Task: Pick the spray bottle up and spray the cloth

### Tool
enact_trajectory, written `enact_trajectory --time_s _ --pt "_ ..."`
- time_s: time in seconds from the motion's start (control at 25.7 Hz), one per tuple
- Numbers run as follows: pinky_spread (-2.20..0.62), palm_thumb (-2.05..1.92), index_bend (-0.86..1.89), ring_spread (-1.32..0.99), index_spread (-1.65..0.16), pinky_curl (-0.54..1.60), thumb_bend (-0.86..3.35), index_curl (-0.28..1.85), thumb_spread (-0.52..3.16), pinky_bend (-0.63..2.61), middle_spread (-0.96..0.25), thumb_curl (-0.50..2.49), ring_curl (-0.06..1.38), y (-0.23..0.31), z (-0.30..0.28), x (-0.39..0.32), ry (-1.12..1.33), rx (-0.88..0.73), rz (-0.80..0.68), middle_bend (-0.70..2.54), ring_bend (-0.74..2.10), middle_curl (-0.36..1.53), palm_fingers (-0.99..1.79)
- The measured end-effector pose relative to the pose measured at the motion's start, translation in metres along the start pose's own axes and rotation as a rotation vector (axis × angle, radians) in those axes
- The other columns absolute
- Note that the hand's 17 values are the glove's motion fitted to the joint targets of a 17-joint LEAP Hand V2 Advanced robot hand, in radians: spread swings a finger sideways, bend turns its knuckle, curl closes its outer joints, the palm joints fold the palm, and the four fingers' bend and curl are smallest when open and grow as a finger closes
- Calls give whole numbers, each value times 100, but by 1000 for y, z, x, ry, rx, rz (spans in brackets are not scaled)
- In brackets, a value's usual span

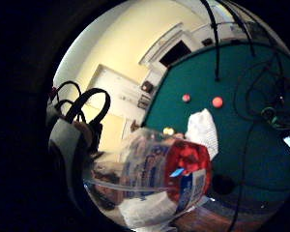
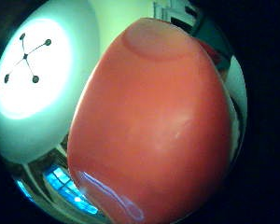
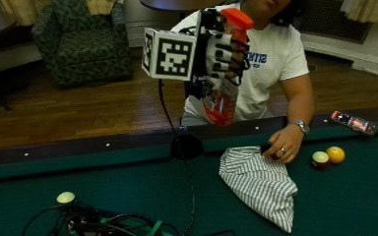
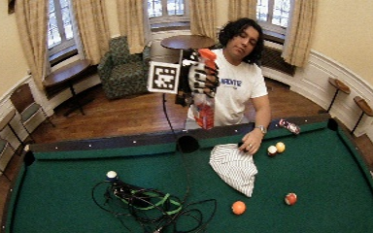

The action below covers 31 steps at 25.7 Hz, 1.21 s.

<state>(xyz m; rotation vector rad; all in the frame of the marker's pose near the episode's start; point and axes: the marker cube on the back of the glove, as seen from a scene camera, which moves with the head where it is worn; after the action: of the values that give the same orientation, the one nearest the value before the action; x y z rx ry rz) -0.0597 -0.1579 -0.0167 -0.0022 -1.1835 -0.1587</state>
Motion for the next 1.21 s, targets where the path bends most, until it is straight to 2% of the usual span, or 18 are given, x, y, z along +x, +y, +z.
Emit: enact_trajectory --time_s 0.43,1.21 --pt "-28 95 42 -21 -23 43 -3 57 37 52 -20 79 49 -22 72 101 96 -200 515 62 74 59 135" --pt "-28 96 40 -22 -22 43 -3 60 35 51 -19 83 50 51 156 233 228 -620 1129 63 74 60 134"
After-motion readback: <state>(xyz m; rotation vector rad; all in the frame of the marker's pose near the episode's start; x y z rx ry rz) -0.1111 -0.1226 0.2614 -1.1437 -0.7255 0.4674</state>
